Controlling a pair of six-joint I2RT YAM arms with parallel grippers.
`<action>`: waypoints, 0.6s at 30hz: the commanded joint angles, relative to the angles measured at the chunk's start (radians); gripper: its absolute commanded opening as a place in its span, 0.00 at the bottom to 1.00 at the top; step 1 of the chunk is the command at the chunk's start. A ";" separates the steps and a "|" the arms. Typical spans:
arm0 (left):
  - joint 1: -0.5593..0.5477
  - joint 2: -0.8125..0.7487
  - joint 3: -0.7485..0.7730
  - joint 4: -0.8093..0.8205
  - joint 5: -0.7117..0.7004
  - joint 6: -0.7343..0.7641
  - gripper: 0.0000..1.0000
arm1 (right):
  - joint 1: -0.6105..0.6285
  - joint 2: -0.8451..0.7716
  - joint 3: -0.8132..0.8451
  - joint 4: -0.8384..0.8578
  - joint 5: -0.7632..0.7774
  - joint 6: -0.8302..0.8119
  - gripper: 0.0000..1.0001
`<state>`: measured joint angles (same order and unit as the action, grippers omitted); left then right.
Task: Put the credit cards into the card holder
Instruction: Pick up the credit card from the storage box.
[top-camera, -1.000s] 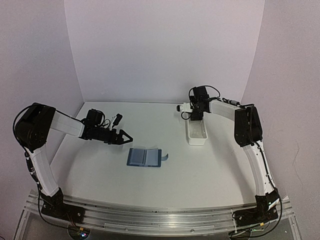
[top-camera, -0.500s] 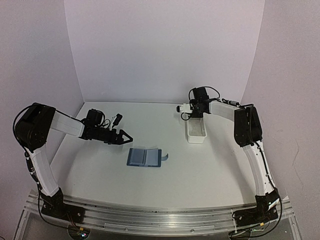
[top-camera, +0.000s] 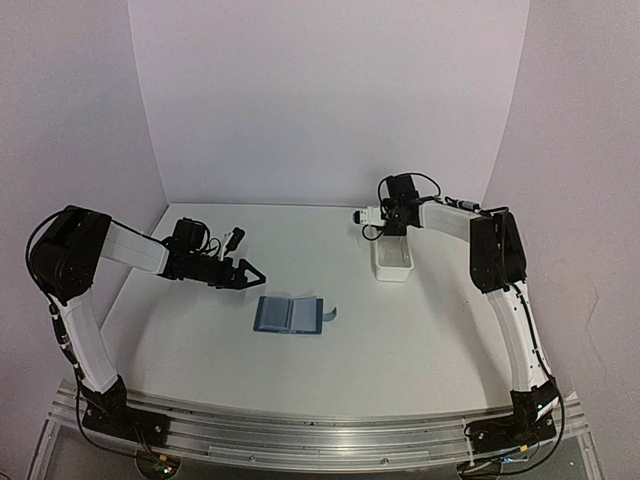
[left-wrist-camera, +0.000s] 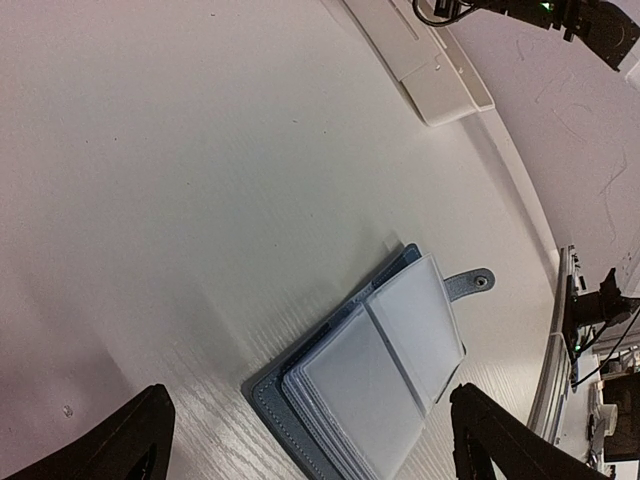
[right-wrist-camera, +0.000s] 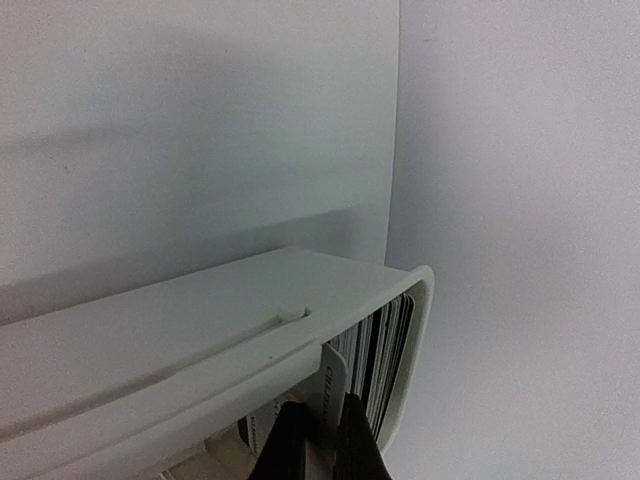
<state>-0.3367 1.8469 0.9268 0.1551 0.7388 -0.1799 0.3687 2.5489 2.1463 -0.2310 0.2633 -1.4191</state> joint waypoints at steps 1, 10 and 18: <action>0.006 -0.015 0.004 0.001 0.008 0.006 0.96 | -0.008 -0.081 -0.012 -0.032 0.004 0.019 0.02; 0.007 -0.020 0.000 0.001 0.014 0.002 0.96 | -0.008 -0.118 -0.004 -0.121 -0.035 0.059 0.00; 0.007 -0.020 0.001 0.007 0.024 -0.003 0.96 | -0.008 -0.148 0.033 -0.179 -0.077 0.082 0.00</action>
<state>-0.3367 1.8469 0.9268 0.1555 0.7415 -0.1820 0.3643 2.4940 2.1422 -0.3853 0.2221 -1.3589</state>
